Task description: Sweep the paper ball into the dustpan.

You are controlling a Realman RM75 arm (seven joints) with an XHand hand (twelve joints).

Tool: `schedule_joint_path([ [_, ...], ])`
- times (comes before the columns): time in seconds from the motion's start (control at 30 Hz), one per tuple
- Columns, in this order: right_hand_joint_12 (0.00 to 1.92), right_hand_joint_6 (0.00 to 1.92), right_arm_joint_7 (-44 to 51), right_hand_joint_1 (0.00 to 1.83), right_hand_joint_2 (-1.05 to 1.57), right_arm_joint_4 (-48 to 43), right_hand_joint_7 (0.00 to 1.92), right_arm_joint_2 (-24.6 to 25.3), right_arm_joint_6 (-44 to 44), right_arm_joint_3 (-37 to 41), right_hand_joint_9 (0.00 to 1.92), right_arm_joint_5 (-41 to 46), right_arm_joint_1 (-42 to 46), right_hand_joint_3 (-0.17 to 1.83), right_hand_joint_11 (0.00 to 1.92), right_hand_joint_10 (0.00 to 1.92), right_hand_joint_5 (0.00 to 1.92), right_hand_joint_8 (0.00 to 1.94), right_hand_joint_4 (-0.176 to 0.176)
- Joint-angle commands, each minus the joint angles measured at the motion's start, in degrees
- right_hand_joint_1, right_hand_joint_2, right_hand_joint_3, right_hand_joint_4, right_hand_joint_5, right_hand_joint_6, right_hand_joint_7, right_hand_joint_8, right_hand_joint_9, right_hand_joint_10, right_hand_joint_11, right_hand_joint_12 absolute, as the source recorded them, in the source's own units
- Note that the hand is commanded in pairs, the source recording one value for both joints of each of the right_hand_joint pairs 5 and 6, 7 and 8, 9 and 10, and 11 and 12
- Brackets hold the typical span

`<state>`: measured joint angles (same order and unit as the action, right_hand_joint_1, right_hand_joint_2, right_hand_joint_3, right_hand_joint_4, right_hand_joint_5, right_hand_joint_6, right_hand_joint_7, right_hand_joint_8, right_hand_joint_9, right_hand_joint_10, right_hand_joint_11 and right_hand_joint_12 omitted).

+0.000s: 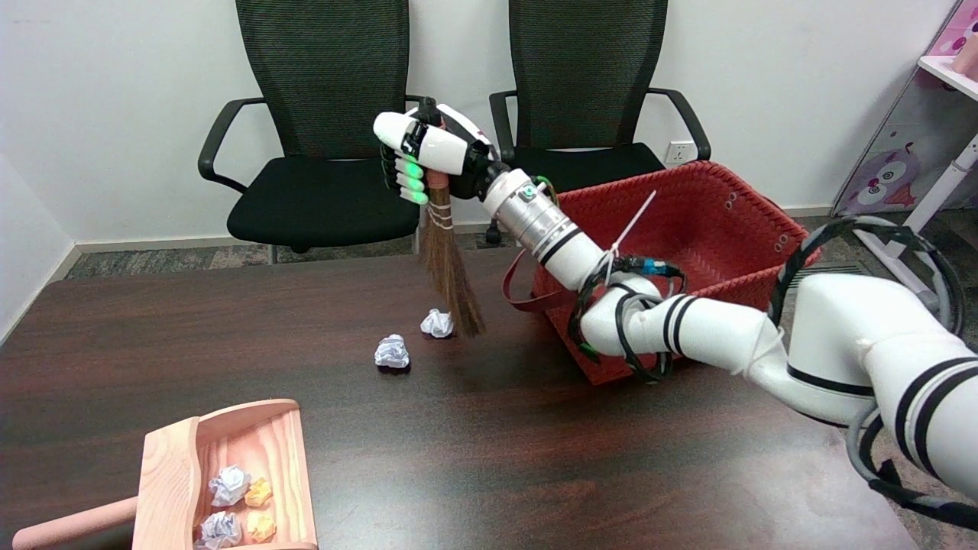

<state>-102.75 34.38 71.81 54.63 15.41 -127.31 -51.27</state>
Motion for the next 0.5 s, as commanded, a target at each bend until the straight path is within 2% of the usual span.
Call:
schedule_joint_path([
  [0.03,1.92,1.92,6.4,0.89,1.42,-12.7,1.92,3.7,-1.2,-5.4,1.92,-5.8,-4.2,1.25,1.92,1.92,1.92,1.92,-0.009],
  [0.5,1.92,1.92,10.4,0.91,1.44,-5.7,1.92,5.7,-9.3,-4.7,1.92,-10.1,1.8,1.24,1.92,1.92,1.92,1.92,-0.001],
])
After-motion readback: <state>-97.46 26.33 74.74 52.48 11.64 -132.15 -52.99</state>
